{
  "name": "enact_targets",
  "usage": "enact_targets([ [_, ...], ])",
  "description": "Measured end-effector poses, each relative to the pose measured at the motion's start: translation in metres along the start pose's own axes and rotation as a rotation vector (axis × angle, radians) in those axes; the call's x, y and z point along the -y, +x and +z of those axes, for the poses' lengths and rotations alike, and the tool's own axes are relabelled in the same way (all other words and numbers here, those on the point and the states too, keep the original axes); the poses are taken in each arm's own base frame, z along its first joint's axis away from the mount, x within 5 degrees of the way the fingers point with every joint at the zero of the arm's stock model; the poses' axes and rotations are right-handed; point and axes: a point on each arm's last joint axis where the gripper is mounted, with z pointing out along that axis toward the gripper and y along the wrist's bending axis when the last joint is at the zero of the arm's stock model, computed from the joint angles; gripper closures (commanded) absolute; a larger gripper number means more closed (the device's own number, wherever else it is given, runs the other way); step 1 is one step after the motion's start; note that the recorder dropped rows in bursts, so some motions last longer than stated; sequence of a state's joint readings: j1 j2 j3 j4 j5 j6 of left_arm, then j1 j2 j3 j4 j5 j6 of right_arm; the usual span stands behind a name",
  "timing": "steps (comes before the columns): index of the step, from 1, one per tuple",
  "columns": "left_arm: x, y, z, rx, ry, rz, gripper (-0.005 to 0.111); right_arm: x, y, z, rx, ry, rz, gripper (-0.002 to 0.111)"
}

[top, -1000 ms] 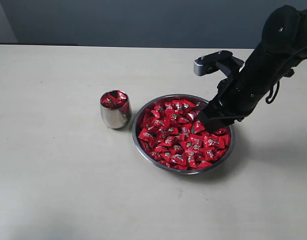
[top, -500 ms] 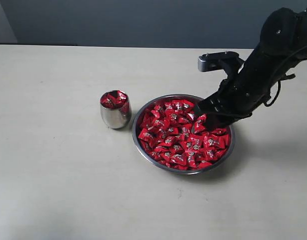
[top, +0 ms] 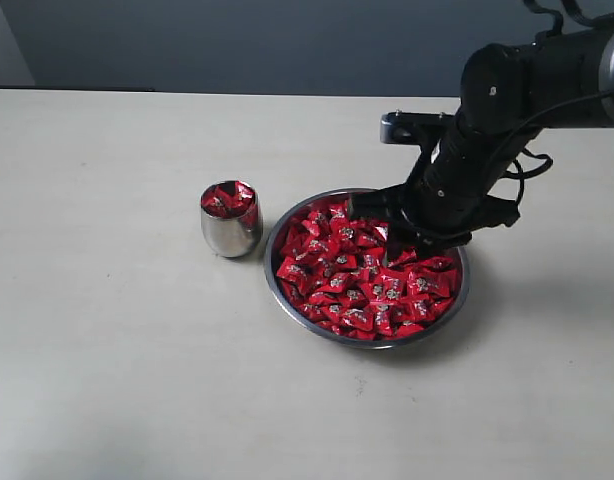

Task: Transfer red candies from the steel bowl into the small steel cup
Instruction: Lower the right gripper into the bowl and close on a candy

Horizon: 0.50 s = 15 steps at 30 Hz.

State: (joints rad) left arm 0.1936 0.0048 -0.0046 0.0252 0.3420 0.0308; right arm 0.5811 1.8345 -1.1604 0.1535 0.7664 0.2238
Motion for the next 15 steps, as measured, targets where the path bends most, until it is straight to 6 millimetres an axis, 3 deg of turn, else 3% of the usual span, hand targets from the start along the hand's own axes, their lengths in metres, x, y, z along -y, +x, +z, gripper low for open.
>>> enact_targets([
  [4,0.0,0.0,0.0,0.0,0.0,0.0,0.106,0.0,-0.012,-0.001,-0.032,0.065,-0.005,0.073],
  [15,0.0,0.0,0.0,0.0,0.0,0.0,0.106,0.005,-0.007,0.022,-0.165,0.122,0.002,0.073],
])
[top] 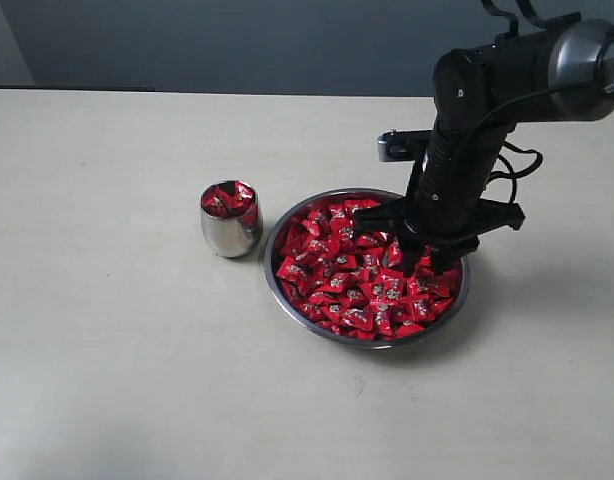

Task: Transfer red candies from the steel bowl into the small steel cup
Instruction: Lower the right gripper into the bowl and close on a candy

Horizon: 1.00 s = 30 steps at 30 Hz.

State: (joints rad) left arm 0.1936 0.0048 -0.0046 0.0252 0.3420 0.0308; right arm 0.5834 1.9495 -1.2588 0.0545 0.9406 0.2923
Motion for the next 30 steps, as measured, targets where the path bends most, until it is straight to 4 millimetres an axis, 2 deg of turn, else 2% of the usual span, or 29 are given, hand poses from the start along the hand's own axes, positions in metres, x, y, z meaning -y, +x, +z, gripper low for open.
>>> enact_targets([
  [8,0.0,0.0,0.0,0.0,0.0,0.0,0.106,0.002,0.002,0.022,-0.086,0.031,0.003,0.073],
  [30,0.0,0.0,0.0,0.0,0.0,0.0,0.106,0.002,-0.002,0.031,-0.095,0.044,-0.003,0.074],
])
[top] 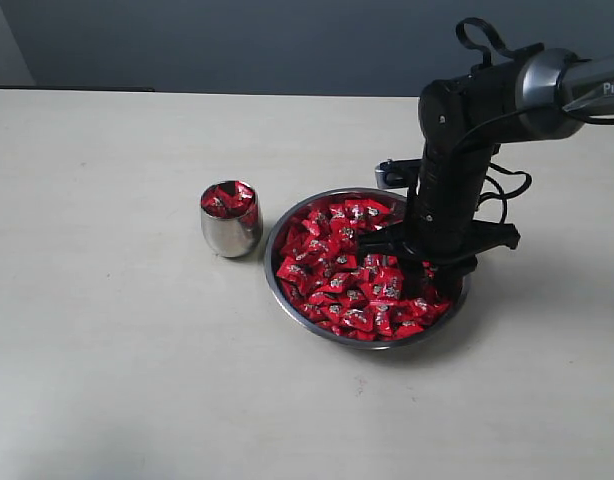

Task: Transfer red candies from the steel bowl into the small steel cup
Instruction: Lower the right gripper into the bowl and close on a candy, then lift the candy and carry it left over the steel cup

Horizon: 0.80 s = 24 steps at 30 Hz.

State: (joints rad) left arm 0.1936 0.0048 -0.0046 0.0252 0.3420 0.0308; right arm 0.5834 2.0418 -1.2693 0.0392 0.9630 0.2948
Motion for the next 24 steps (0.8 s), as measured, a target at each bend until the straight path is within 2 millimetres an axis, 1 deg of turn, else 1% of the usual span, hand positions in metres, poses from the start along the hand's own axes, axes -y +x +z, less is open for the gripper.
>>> enact_targets([
  [2,0.0,0.0,0.0,0.0,0.0,0.0,0.106,0.0,0.0,0.0,0.0,0.0,0.0,0.079],
  [7,0.0,0.0,0.0,0.0,0.0,0.0,0.106,0.001,0.0,0.001,-0.01,0.008,-0.003,0.103],
  [9,0.0,0.0,0.0,0.0,0.0,0.0,0.106,0.001,0.0,0.001,-0.009,0.008,-0.003,0.109],
  [18,0.0,0.0,0.0,0.0,0.0,0.0,0.106,0.002,0.001,0.001,-0.009,0.021,-0.011,0.109],
  [20,0.0,0.0,0.0,0.0,0.0,0.0,0.106,0.002,0.001,-0.001,-0.007,0.022,-0.012,0.109],
  [24,0.0,0.0,0.0,0.0,0.0,0.0,0.106,0.003,0.003,-0.011,0.021,0.018,-0.016,0.109],
])
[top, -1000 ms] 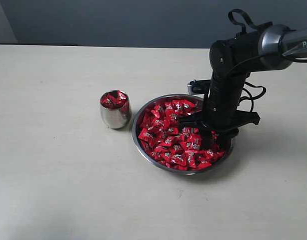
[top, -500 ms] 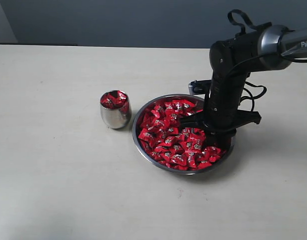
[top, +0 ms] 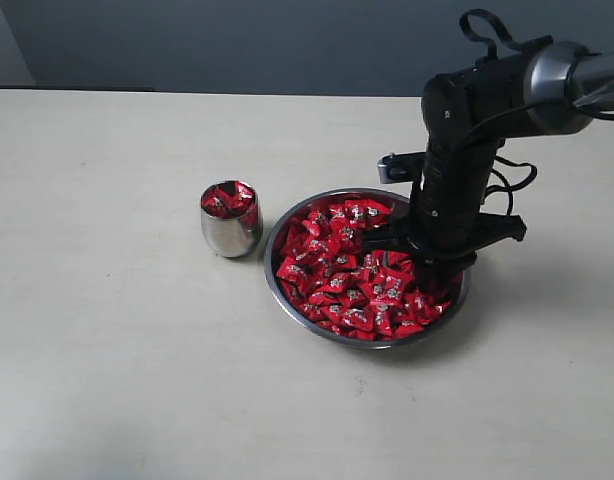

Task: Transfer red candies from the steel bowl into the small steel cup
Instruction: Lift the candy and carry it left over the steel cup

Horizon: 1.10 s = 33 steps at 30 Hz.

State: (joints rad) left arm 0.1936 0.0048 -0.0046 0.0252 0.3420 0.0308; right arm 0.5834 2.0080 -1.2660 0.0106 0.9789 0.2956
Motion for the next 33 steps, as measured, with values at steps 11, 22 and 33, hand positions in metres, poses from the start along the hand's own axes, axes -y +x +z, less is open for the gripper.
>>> enact_targets([
  [11,0.0,0.0,0.0,0.0,0.0,0.0,0.106,0.001,0.004,-0.033,0.089,-0.027,-0.001,0.109],
  [22,0.0,0.0,0.0,0.0,0.0,0.0,0.106,-0.02,0.003,-0.104,0.327,-0.117,-0.062,0.109],
  [33,0.0,0.0,0.0,0.0,0.0,0.0,0.106,-0.07,-0.018,-0.155,0.492,-0.318,-0.143,0.109],
])
